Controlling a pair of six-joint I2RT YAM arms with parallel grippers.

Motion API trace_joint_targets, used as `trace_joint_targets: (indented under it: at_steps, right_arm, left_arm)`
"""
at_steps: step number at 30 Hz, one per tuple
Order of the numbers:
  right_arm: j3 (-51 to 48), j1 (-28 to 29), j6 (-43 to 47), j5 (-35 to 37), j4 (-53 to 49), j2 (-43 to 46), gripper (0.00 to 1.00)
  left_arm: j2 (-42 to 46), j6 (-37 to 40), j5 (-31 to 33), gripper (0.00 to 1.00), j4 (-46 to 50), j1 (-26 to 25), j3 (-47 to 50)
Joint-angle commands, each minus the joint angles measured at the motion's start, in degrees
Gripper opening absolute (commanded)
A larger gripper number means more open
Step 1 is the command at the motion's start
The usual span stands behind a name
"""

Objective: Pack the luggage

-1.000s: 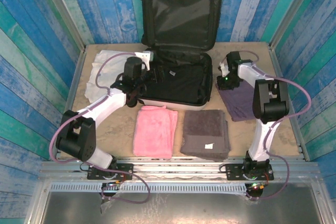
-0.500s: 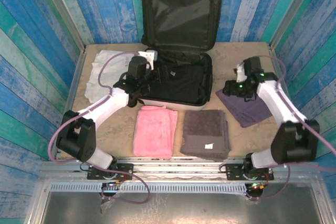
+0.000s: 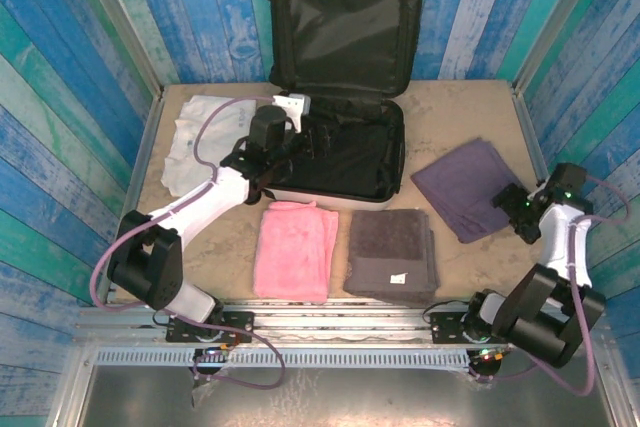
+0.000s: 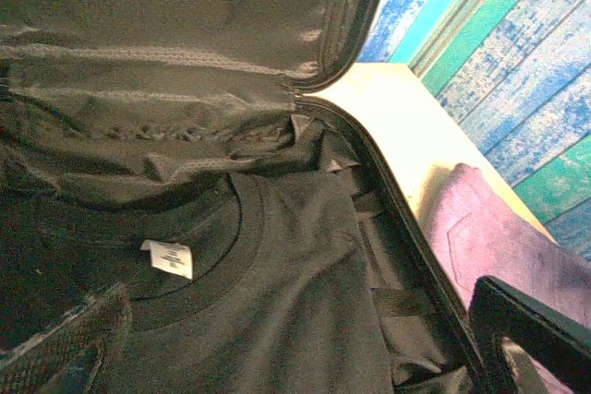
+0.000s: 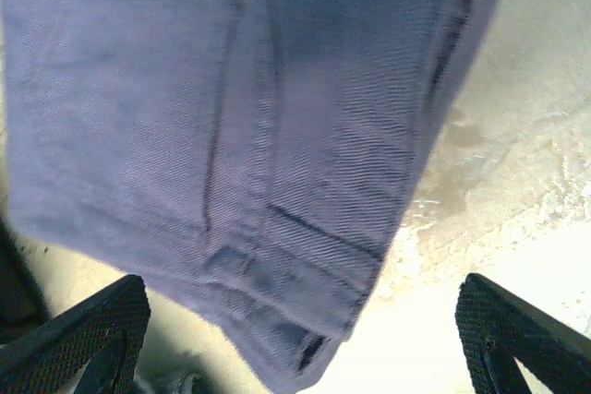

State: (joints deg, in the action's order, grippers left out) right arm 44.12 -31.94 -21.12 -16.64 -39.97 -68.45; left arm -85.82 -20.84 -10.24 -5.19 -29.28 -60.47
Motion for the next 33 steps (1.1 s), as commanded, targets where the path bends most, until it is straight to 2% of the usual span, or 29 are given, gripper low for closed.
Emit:
trace_joint_targets:
  at_steps: [1,8,15,17,22,25,27,33]
  right_arm:
    - [-1.94,-2.82,-0.17,-5.30,3.93,-3.12,0.89]
    - [-6.10,-4.09,-2.04,-7.07,13.79,-11.10,0.88]
    - [-5.23,-3.84,0.83,-6.11,19.82,-20.51,0.74]
    - [-3.66,-3.81,1.85,-4.90,20.17,-22.41,0.66]
    - [-1.76,-3.27,2.99,-5.74,22.30,-25.66,0.40]
    - [-0.73,-1.96,4.13,-5.71,22.83,-26.46,0.10]
    - [0.34,-1.16,4.53,-6.29,22.50,-26.23,0.01]
    - [5.37,2.81,5.15,-1.03,18.64,-18.27,0.00]
  left_arm:
    - [-0.13,0.58,-1.69,0.98,-1.57,-0.34,-0.48]
    - [-0.50,0.70,-1.90,0.98,-1.50,-0.52,-0.43]
    - [-0.65,-0.14,-2.23,0.98,-0.87,-0.52,-0.97]
    - [-1.13,-1.06,-3.30,0.98,-1.48,-0.61,-1.22]
    - [-2.79,-2.49,-4.00,0.98,-1.82,-1.01,-2.61]
    - [-3.55,-4.16,-4.24,0.98,-3.87,-1.15,-2.68]
    - [-3.97,-5.85,-4.97,0.98,-6.57,-1.13,-2.21]
    - [-6.79,-9.40,-6.67,0.98,-10.02,-1.48,-3.92]
